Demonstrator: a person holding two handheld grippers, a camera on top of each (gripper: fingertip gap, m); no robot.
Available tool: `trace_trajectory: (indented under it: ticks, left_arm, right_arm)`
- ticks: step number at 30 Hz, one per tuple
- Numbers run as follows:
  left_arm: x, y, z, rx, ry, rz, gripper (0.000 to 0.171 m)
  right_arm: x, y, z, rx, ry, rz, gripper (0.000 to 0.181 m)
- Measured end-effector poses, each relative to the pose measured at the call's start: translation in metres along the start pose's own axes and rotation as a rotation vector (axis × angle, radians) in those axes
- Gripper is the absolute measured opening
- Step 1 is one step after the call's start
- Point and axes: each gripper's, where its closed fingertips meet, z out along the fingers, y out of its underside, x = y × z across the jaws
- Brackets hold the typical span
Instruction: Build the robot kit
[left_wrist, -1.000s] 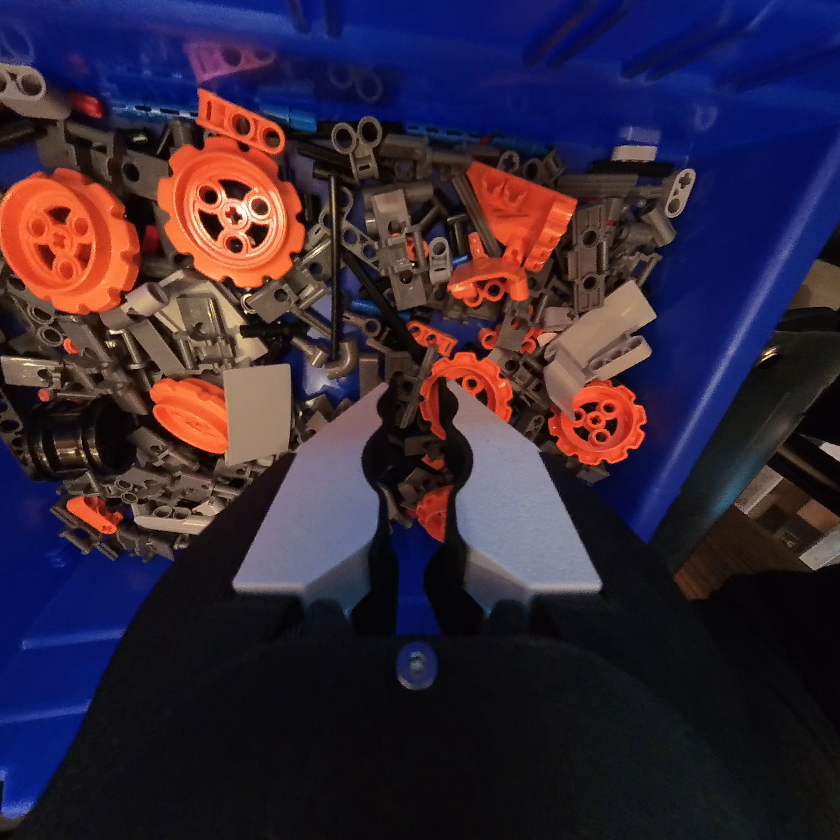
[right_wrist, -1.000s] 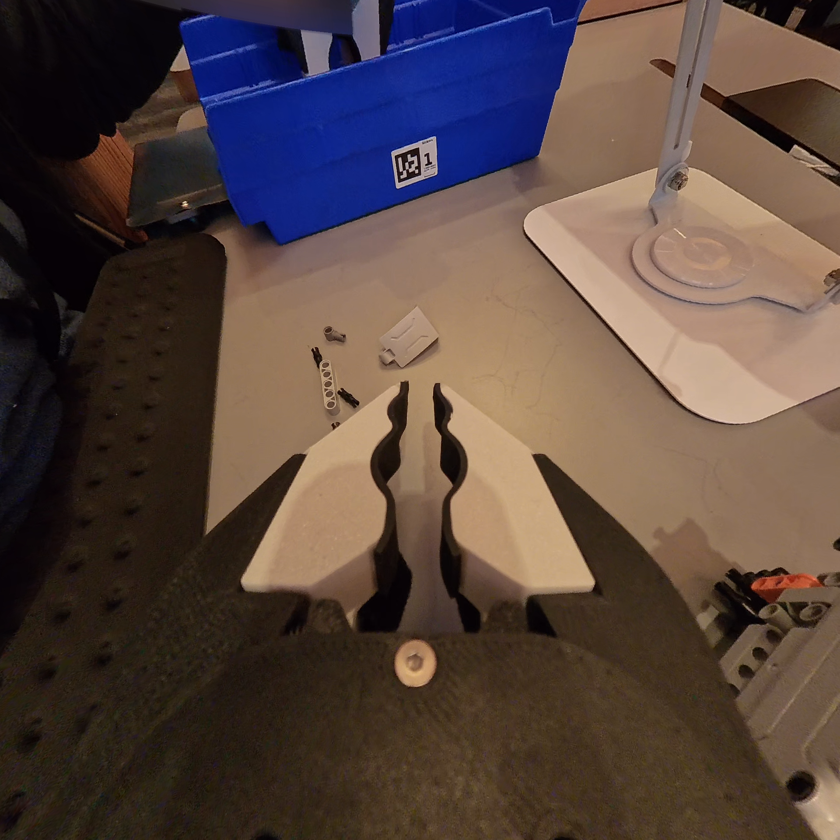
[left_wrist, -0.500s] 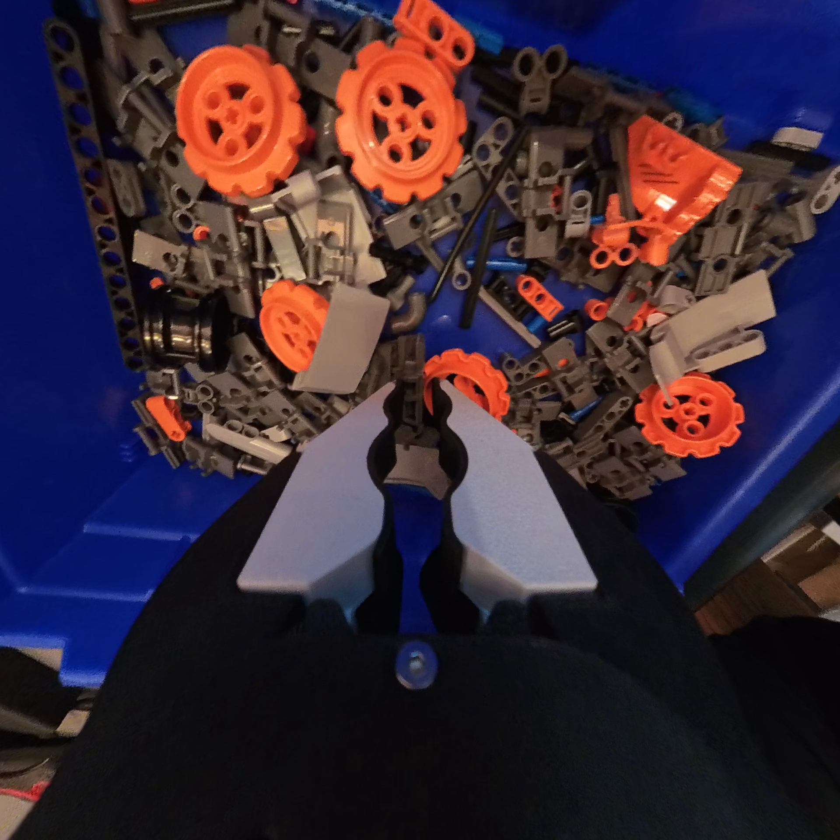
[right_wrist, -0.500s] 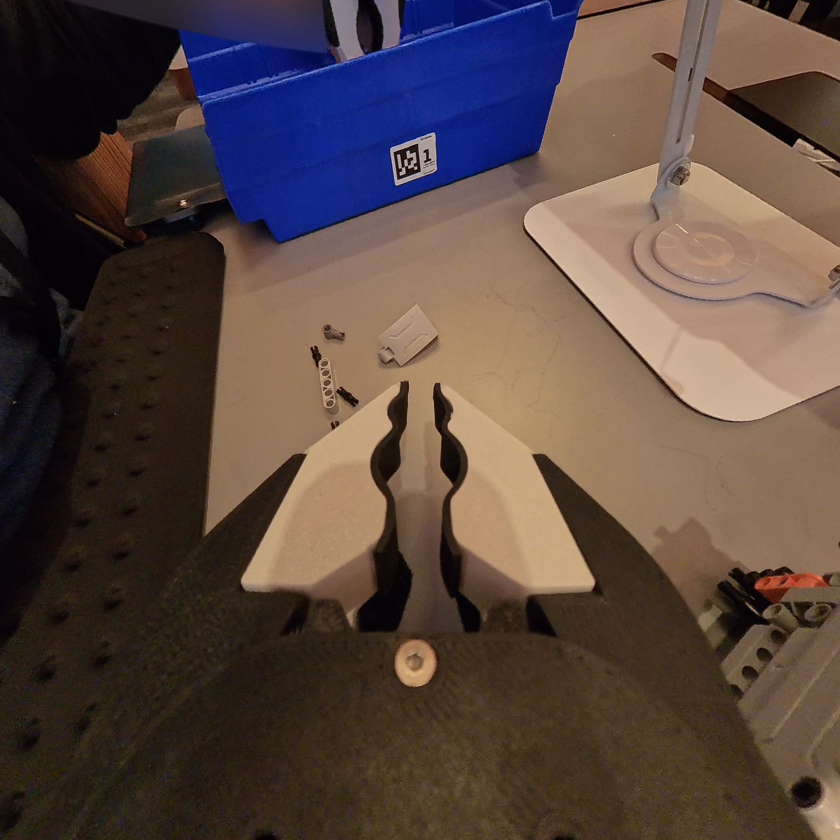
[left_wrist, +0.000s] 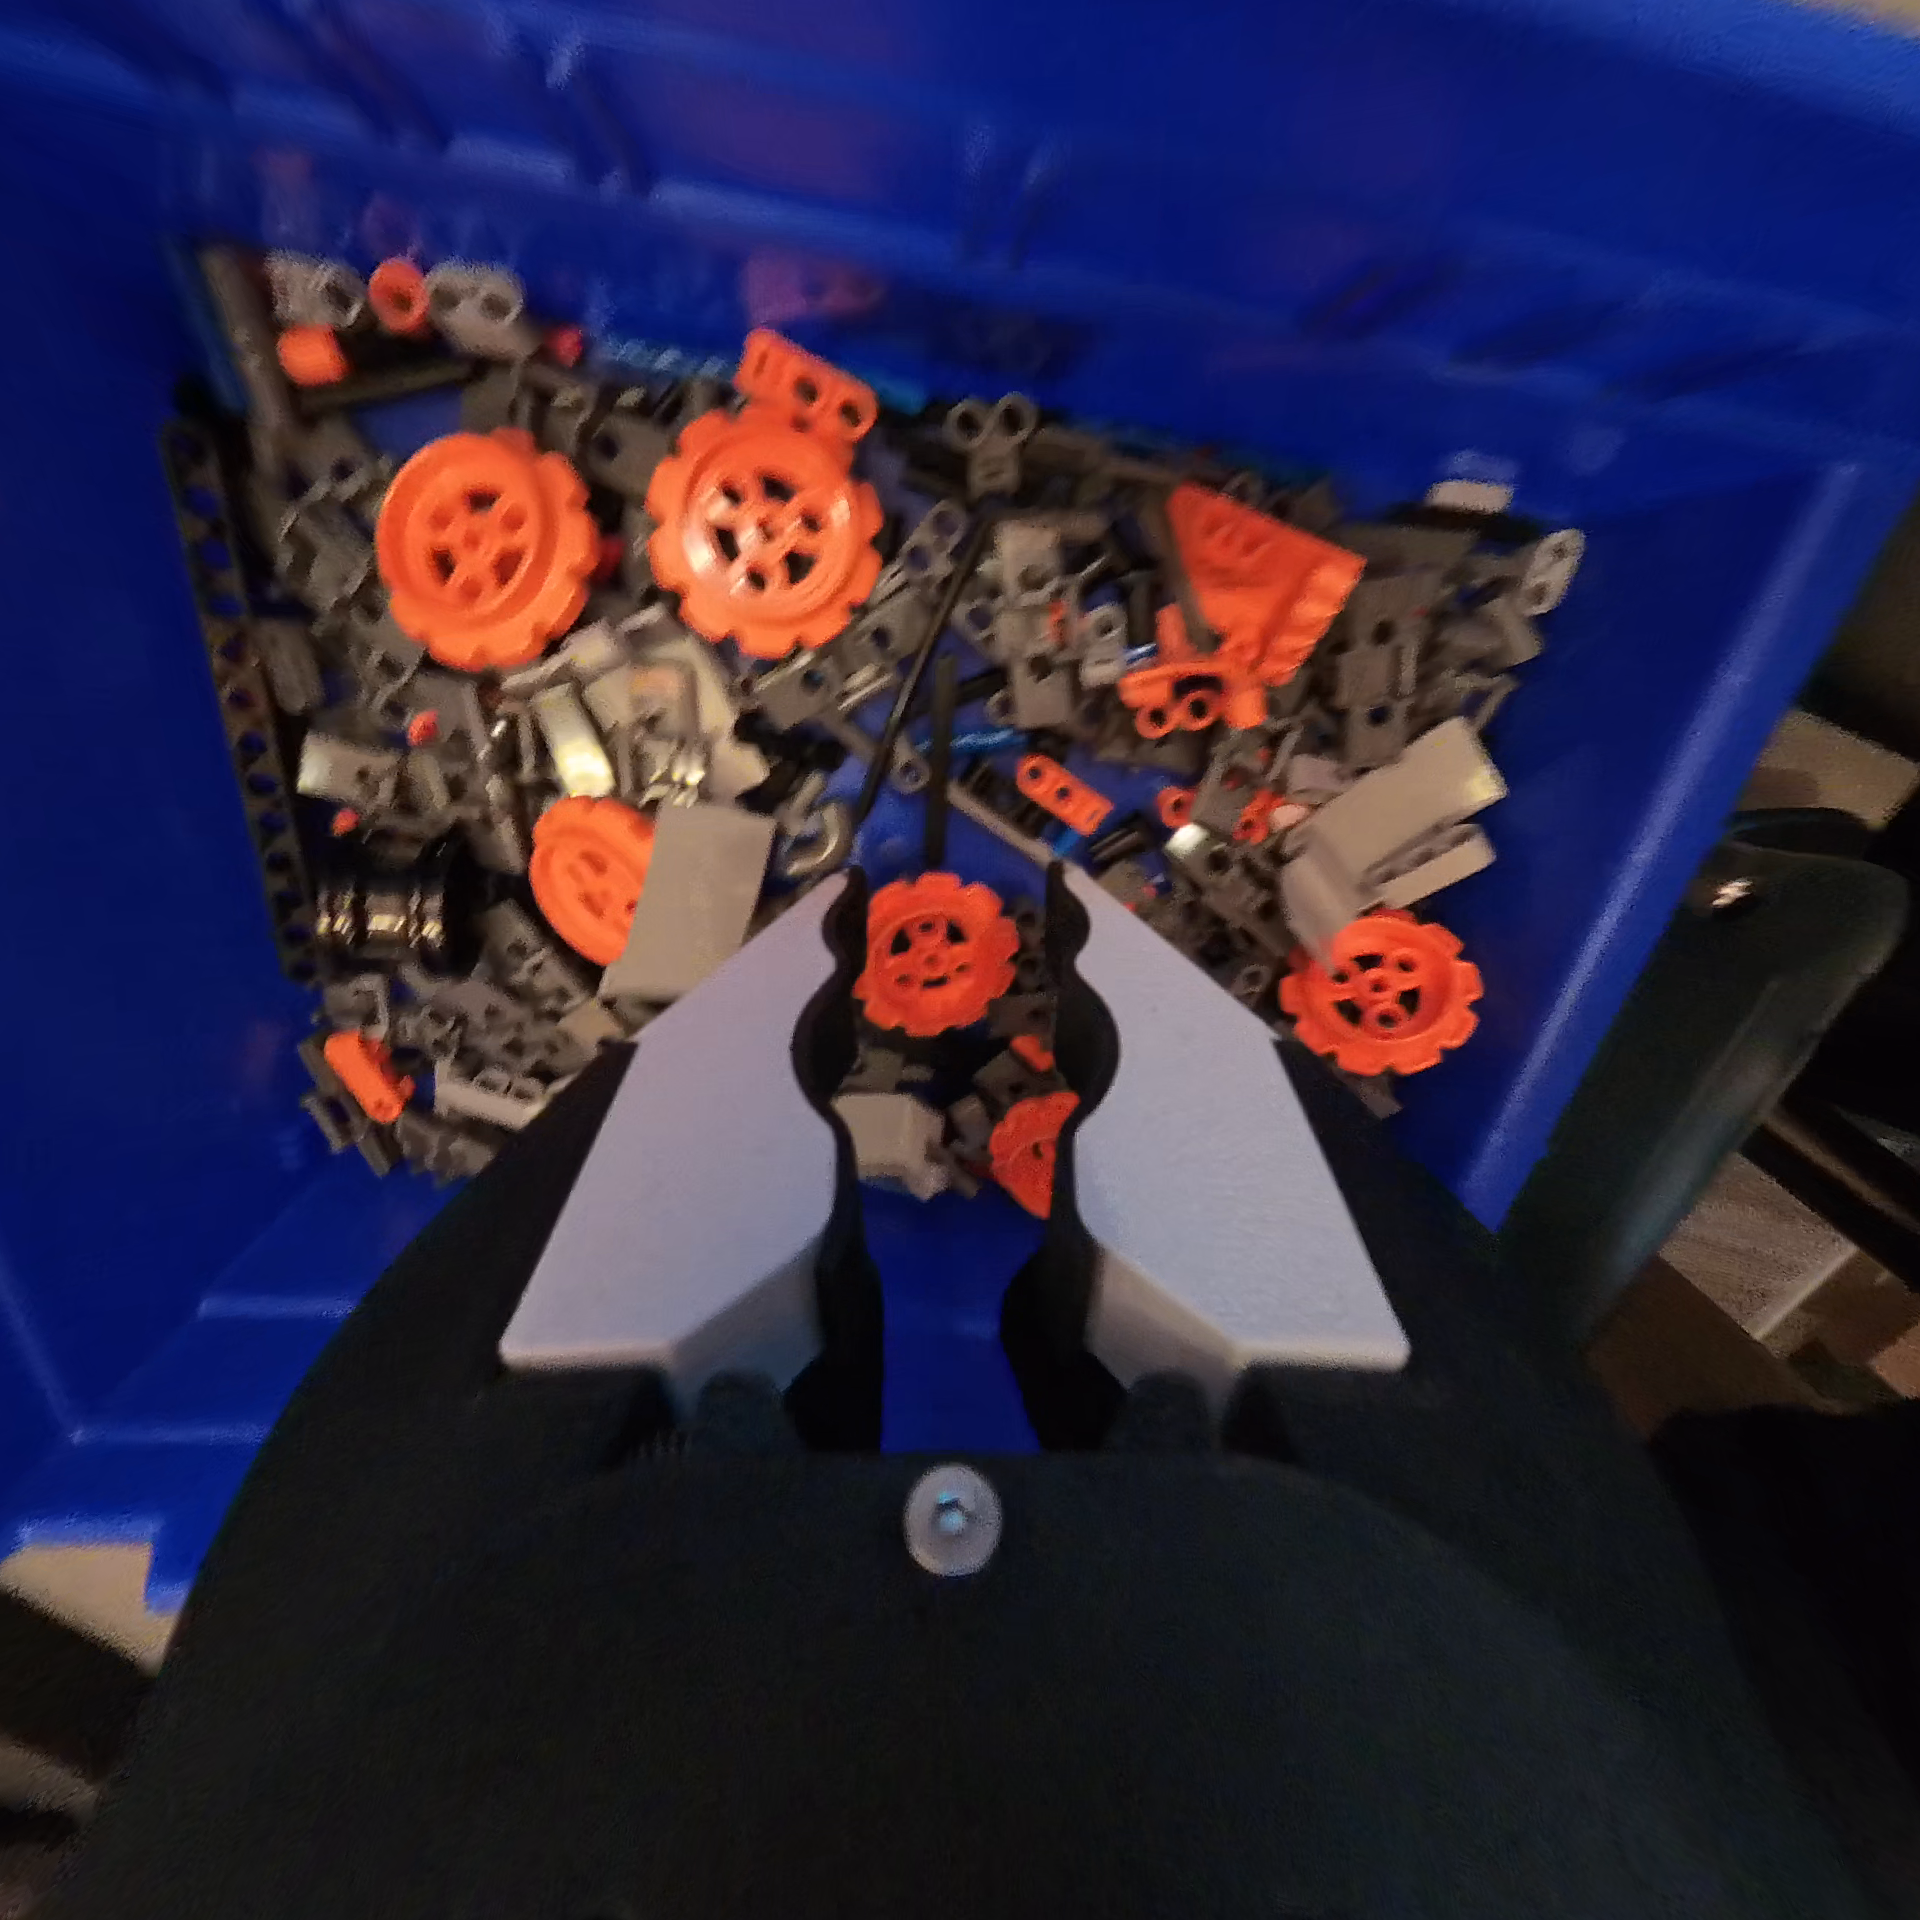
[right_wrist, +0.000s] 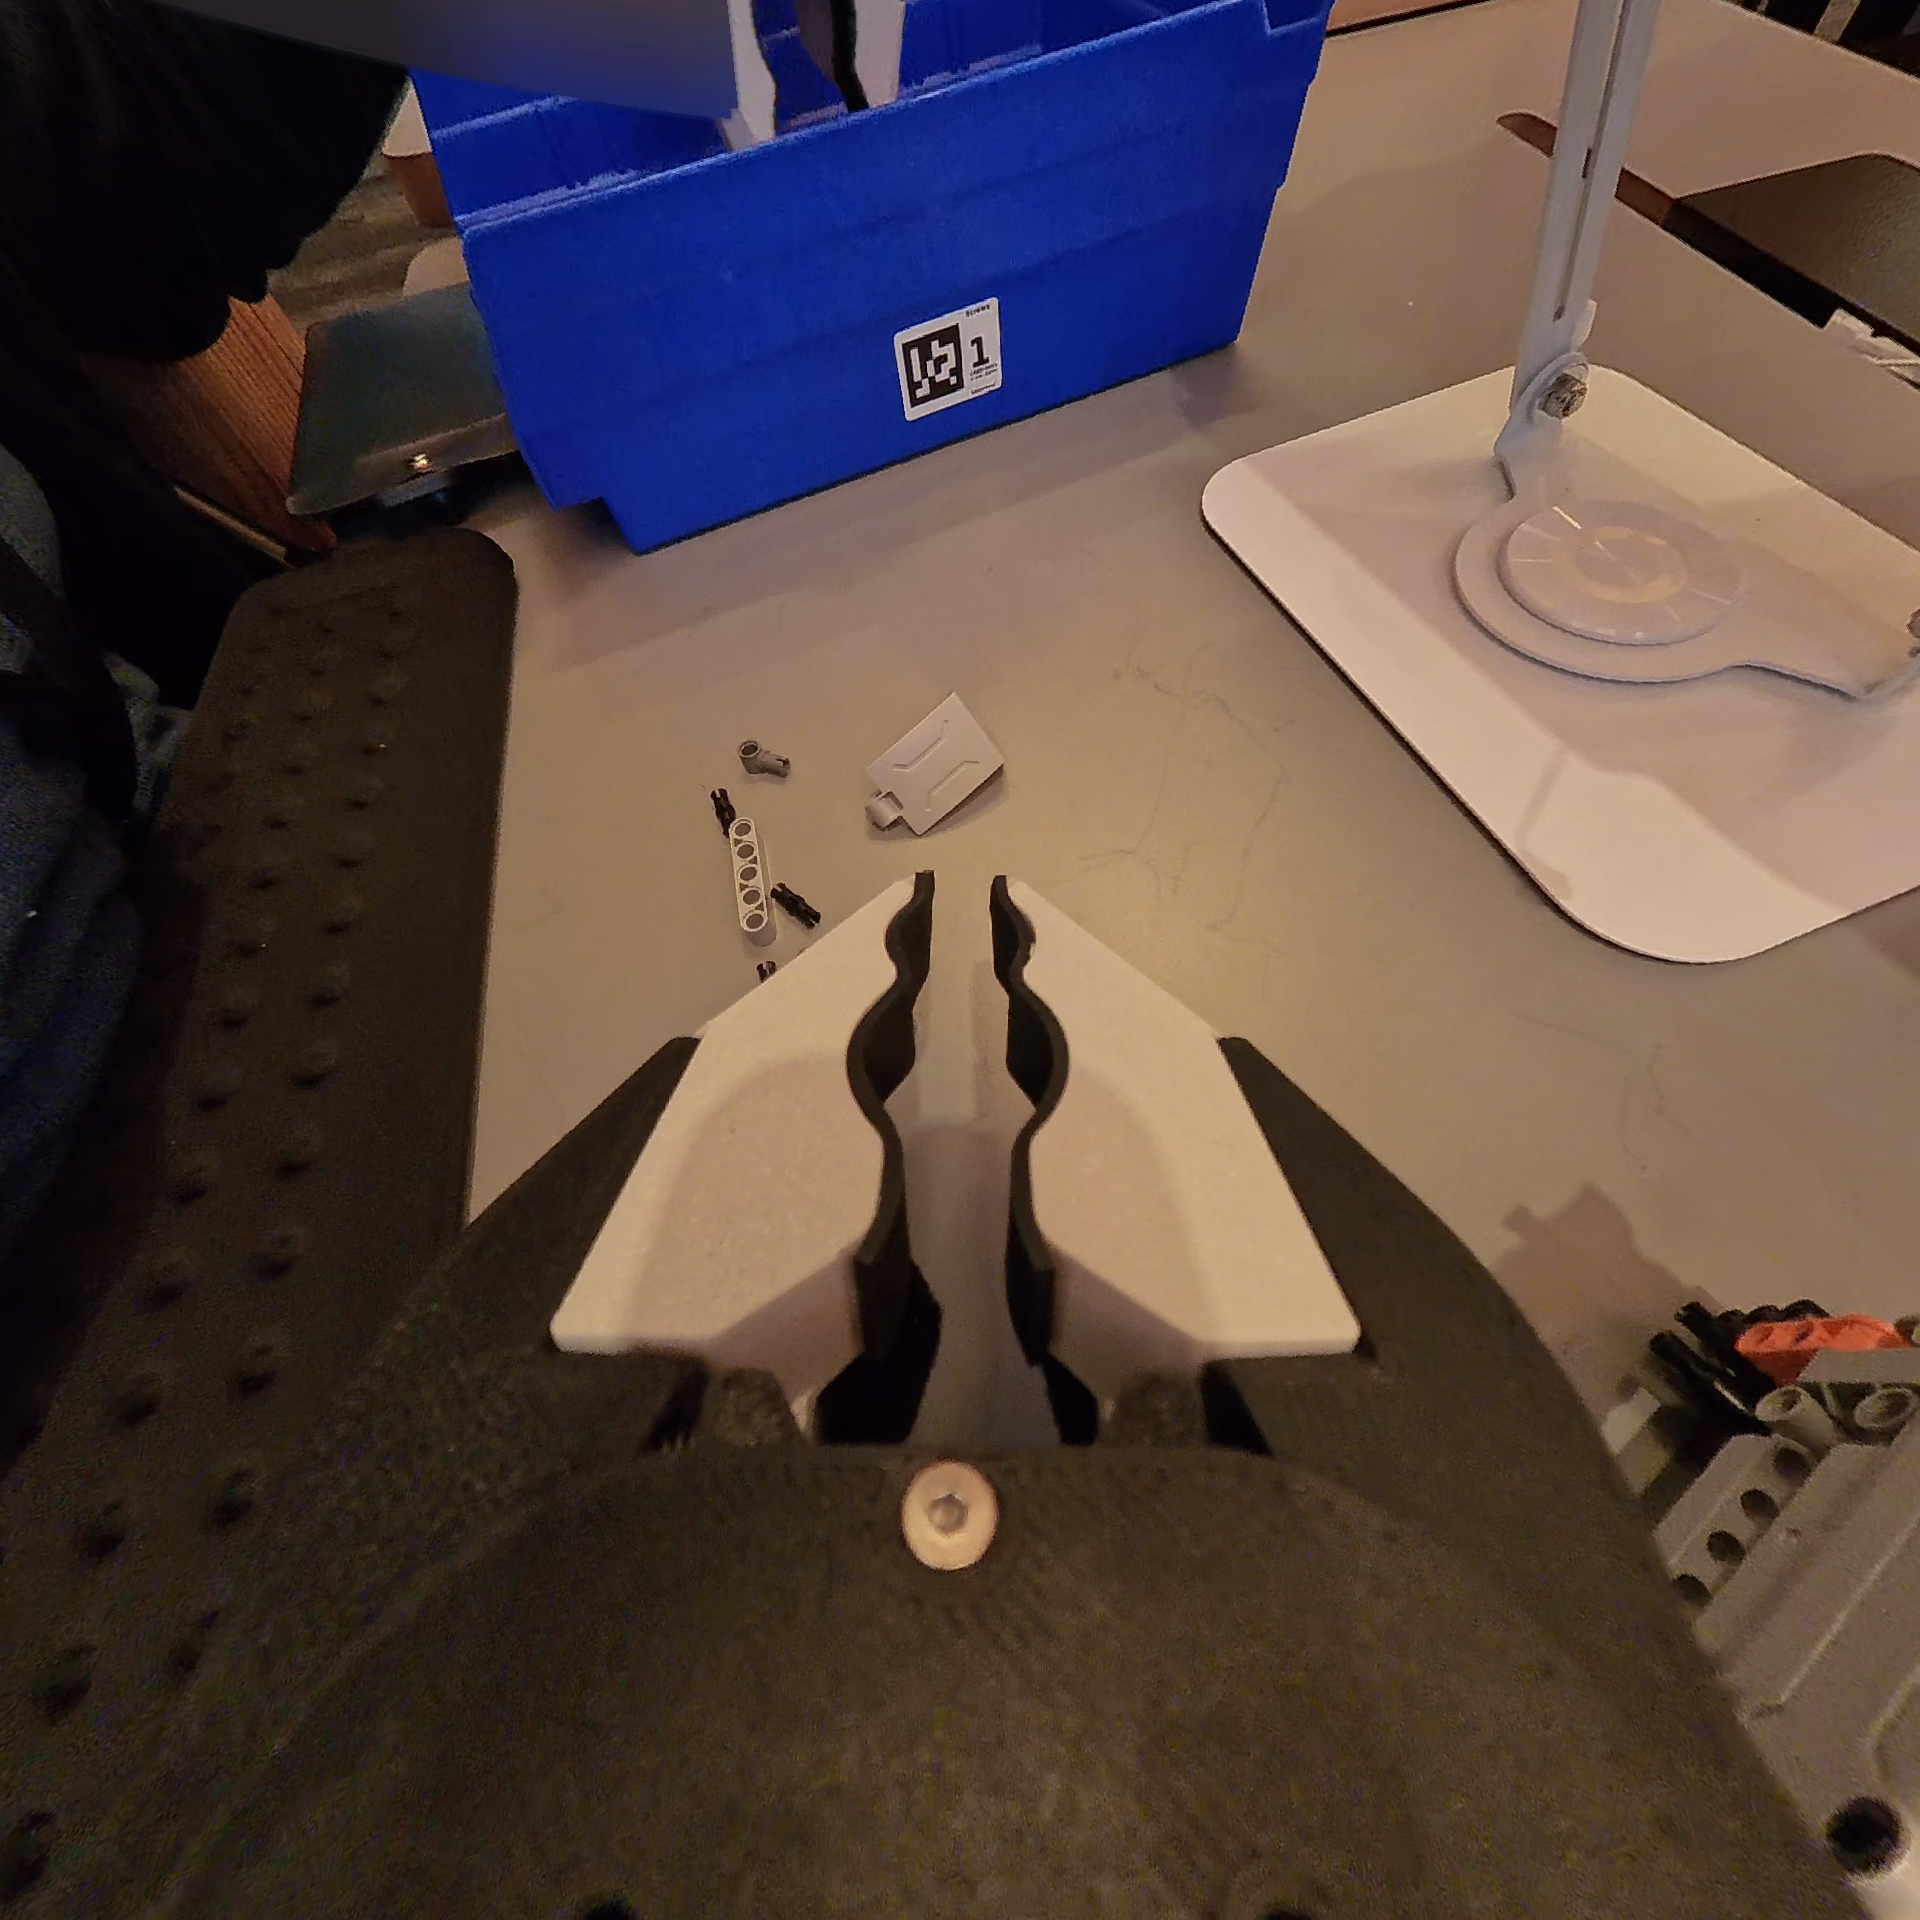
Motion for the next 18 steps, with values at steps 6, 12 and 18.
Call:
trace_trajectory:
  ticks: [6,12,18]
  left_arm:
    - [0.030,-0.027,0.013,0.021,0.039,0.164,0.037]
    - [0.037,-0.025,0.029,-0.020,0.080,0.206,0.010]
    - [0.037,-0.020,0.023,-0.007,0.087,0.195,0.006]
  right_arm:
    - [0.000,0.000,0.000,-0.001,0.001,0.001,0.008]
    - [0.000,0.000,0.000,0.000,0.001,0.000,0.008]
    - [0.000,0.000,0.000,0.000,0.000,0.000,0.008]
